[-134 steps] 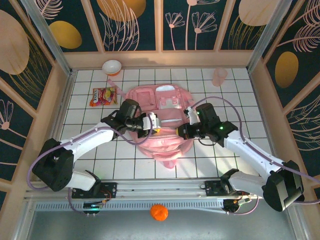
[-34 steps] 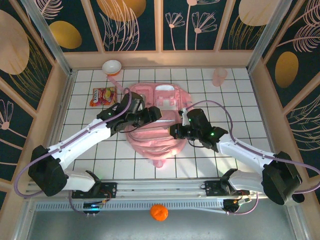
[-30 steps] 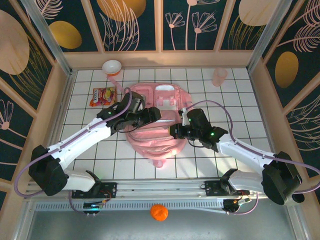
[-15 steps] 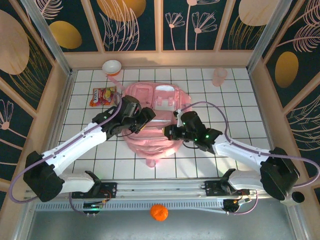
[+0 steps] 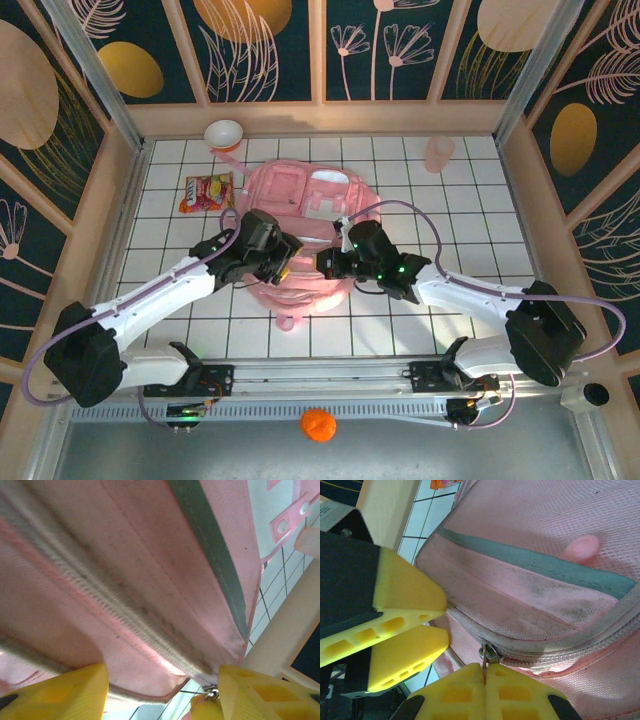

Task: Pack the student bag

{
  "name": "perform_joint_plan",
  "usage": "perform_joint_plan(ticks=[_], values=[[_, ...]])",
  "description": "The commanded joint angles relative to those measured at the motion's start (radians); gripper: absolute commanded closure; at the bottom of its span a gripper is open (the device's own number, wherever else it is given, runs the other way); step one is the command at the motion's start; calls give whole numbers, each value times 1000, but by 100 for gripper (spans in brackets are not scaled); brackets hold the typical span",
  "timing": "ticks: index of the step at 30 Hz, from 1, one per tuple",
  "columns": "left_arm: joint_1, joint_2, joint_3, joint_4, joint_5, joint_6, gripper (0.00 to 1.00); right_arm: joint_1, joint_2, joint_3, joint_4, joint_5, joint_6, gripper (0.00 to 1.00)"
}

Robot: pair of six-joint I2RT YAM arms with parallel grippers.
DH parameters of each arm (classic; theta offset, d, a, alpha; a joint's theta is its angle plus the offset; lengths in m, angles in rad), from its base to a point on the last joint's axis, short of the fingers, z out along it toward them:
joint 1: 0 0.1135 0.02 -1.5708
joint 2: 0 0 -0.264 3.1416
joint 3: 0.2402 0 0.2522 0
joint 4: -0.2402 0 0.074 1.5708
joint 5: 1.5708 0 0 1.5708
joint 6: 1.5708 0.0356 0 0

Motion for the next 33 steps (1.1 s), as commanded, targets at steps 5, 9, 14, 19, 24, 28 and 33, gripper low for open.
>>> perform_joint_plan(ticks=[5, 9, 14, 19, 24, 28, 33], values=[[-7, 60, 14, 130, 2, -58, 49, 29, 7, 29, 64, -44, -33, 100], [-7, 63, -5, 153, -8, -84, 62, 34, 9, 27, 65, -56, -45, 100], [-7, 53, -8, 140, -26, -105, 94, 34, 5, 30, 43, -44, -61, 100], [-6, 37, -15, 100, -32, -120, 100, 34, -1, 42, -25, -8, -83, 100], [-7, 13, -17, 67, -67, -107, 100, 14, -16, 58, -134, 48, -122, 100], [-7, -4, -26, 56, -86, -98, 100, -46, -64, 30, -207, 62, -154, 100], [-6, -16, -27, 42, -103, -88, 100, -123, -127, -11, -212, 14, -172, 100]])
